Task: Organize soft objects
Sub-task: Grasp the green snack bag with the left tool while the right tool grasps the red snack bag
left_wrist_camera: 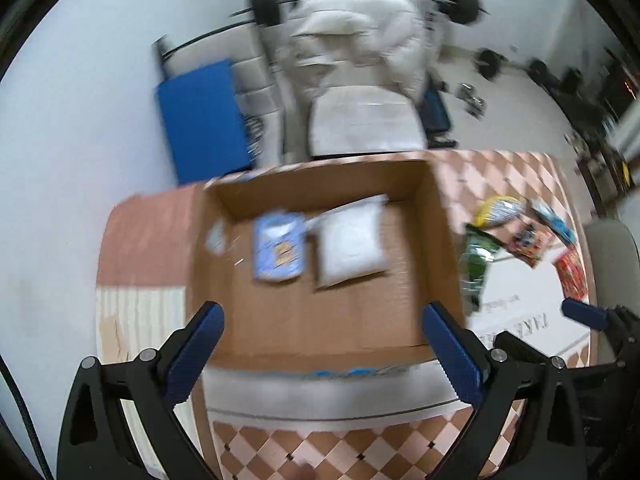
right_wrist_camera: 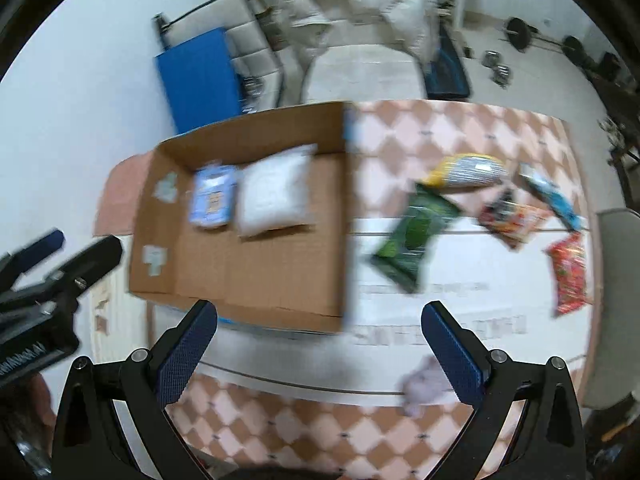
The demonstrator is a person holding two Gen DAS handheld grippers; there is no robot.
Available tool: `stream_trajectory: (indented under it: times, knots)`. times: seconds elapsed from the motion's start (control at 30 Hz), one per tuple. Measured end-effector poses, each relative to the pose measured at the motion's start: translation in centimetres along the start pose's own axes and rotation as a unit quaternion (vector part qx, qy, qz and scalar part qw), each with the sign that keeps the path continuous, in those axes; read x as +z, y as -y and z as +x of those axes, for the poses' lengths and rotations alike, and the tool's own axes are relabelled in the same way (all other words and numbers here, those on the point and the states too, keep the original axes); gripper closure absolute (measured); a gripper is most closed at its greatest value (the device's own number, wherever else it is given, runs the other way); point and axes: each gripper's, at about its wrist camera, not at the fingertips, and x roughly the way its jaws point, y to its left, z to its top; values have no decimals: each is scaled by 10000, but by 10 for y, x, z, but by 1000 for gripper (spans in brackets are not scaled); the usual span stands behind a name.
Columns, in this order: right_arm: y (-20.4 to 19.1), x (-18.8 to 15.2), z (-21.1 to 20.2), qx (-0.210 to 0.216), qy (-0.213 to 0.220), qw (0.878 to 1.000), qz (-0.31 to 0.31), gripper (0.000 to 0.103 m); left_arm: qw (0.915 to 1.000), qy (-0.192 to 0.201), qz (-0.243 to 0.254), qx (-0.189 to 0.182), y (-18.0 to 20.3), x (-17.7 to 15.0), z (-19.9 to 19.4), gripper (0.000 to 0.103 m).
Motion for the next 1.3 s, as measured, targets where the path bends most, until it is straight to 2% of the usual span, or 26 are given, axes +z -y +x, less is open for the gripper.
stream_trajectory:
  times: [0.1, 0.13, 0.2, 0.33, 0.47, 0.63, 0.73, 0.87, 0.93, 0.97, 1.0, 1.07, 1.13, 1.17, 1.2, 1.23, 1.27, 1.3]
  knots:
    - [65, 0, -9, -331, -11, 9988, 350, 0, 9978, -215, 610, -137, 59, 27, 18, 2]
    - [93, 0, -11, -523, -28, 9974, 498, 0, 9953, -382, 850, -271, 84, 36, 31, 2]
    - [140, 2, -8, -797, -111, 9940, 740, 0, 9905, -641, 1177, -306, 120, 48, 53, 2]
    - [239, 2, 12, -1220, -415, 9837, 1255, 0, 9751, -1300, 1780, -243, 186, 61, 116, 2]
    - [311, 5, 42, -1343, -745, 9768, 1493, 0, 9574, -1967, 2112, -100, 228, 62, 180, 2]
    - [357, 9, 78, -1287, -1060, 9736, 1560, 0, 9398, -2670, 2130, 56, 247, 56, 243, 2]
    - [376, 12, 99, -1247, -1252, 9721, 1542, 0, 9340, -2602, 2397, 506, 259, 51, 258, 2]
    - [392, 16, 122, -1067, -1462, 9717, 1517, 0, 9324, -2969, 2059, 68, 264, 50, 266, 2]
    - [397, 17, 131, -922, -1568, 9710, 1549, 0, 9317, -2985, 2068, 84, 267, 48, 270, 2]
    - [399, 17, 134, -852, -1594, 9710, 1565, 0, 9316, -3018, 2023, 79, 267, 46, 274, 11]
    - [400, 16, 137, -758, -1621, 9706, 1607, 0, 9310, -3076, 1964, 73, 266, 44, 276, 25]
    - [402, 17, 143, -671, -1656, 9699, 1653, 0, 9318, -3154, 1799, 4, 263, 41, 282, 33]
    - [403, 16, 146, -644, -1663, 9697, 1671, 1, 9340, -3198, 1577, -230, 260, 41, 280, 45]
    - [403, 14, 149, -588, -1703, 9687, 1707, 8, 9349, -3210, 1484, -301, 258, 41, 279, 58]
    - [402, 12, 152, -563, -1769, 9672, 1732, 24, 9364, -3198, 1414, -303, 257, 40, 276, 62]
    - [401, 10, 154, -589, -1816, 9660, 1746, 29, 9390, -3143, 1371, -281, 255, 39, 273, 63]
    - [397, 9, 151, -823, -1731, 9670, 1676, 43, 9419, -3071, 1335, -268, 255, 37, 268, 66]
    - [395, 8, 148, -855, -1694, 9674, 1679, 49, 9453, -2985, 1292, -259, 255, 35, 262, 67]
